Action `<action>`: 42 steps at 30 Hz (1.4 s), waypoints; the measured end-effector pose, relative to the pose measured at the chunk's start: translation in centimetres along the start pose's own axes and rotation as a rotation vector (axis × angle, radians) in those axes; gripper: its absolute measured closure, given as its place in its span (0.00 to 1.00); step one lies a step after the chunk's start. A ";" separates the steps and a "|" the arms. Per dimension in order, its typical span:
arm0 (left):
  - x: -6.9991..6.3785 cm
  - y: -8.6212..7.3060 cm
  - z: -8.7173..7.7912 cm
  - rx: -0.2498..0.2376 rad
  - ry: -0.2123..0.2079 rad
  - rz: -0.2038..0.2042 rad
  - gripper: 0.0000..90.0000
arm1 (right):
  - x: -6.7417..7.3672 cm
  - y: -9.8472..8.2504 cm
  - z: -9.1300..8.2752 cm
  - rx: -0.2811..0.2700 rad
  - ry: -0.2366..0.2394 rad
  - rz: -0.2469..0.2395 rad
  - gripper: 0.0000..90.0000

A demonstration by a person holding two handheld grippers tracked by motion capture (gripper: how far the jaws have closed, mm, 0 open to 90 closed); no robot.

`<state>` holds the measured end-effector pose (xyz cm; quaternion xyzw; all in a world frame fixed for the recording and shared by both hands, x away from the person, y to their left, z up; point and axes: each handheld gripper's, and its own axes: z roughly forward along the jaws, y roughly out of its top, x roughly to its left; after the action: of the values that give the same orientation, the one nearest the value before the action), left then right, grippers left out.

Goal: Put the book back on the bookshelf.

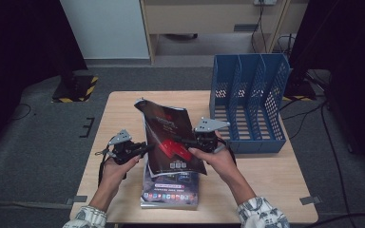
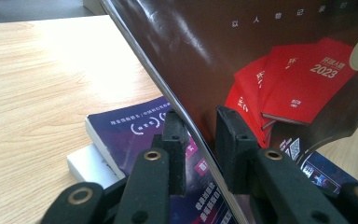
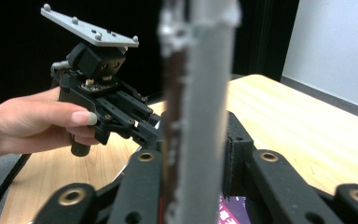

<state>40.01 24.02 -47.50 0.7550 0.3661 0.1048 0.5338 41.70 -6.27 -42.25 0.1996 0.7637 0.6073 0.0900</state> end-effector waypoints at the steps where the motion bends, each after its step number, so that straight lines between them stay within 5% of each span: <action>1: 0.1 0.0 -0.1 -0.001 0.000 -0.001 0.82 | 0.0 0.0 0.1 0.007 0.004 0.006 0.80; 13: 0.2 0.5 -1.2 -0.036 0.011 0.000 0.86 | -0.2 -0.2 0.1 0.013 0.005 -0.016 0.73; 18: 0.3 0.6 -1.5 -0.043 0.015 0.001 0.88 | 0.1 -0.2 0.3 0.026 0.016 -0.011 0.61; 27: 0.3 0.9 -2.1 -0.077 0.016 0.012 0.90 | 0.0 -0.1 0.0 0.025 -0.038 -0.054 0.79; 34: 0.1 1.0 -2.2 -0.091 0.002 0.030 0.94 | 0.0 -0.3 0.3 0.012 -0.015 0.000 0.61; 38: 0.2 0.9 -2.3 -0.091 -0.004 0.026 0.94 | 0.0 -0.3 0.2 0.022 -0.041 -0.019 0.78; 39: 0.1 0.9 -2.3 -0.095 -0.007 0.028 0.94 | -0.3 -0.5 -0.1 0.030 -0.063 -0.010 0.89; 42: 0.1 0.9 -2.2 -0.097 -0.005 0.031 0.94 | -0.5 -0.7 -0.1 0.024 -0.090 -0.004 0.93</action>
<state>39.25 25.53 -45.79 0.7340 0.3476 0.1287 0.5690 41.96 -6.70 -42.95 0.2264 0.7665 0.5882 0.1231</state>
